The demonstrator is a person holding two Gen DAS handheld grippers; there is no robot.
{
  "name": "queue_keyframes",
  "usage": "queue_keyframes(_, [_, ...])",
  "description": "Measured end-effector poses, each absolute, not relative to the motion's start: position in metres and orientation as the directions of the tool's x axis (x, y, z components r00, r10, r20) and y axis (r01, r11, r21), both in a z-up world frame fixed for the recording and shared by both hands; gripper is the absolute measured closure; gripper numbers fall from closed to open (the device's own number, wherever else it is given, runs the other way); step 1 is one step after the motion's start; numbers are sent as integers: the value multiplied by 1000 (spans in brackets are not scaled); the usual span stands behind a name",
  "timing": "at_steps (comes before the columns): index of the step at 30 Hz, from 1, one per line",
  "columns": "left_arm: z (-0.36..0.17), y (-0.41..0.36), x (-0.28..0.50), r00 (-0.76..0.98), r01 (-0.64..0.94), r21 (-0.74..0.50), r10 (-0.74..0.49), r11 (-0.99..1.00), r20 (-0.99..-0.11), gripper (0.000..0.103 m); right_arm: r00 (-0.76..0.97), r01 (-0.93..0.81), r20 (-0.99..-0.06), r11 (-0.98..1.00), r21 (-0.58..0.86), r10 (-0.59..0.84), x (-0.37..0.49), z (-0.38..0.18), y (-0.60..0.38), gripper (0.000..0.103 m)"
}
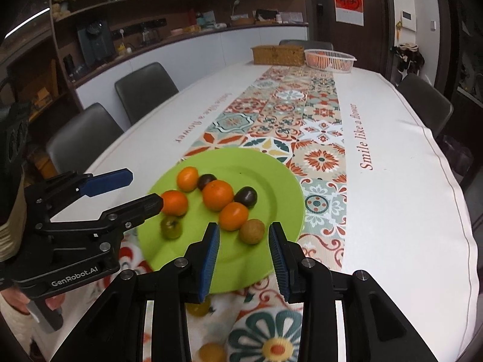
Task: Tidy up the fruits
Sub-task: 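Pull both open tools back from the plate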
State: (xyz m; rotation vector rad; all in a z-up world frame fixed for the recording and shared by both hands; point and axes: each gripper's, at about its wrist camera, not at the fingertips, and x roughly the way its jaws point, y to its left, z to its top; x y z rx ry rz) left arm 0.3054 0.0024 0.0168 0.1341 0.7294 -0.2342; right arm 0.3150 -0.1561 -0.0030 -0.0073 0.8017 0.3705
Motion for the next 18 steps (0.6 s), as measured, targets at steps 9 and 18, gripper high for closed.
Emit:
queue_keyframes(9, [39,2,263,751,242,32,-166,970,-639,44,679,-311,-670,944,109,301,275,19,-161,68])
queue_keyframes(18, [47,3,225,762,240,26,-172,970,-624,34,700,-300,-649,947,113,299,238,28,-164,60])
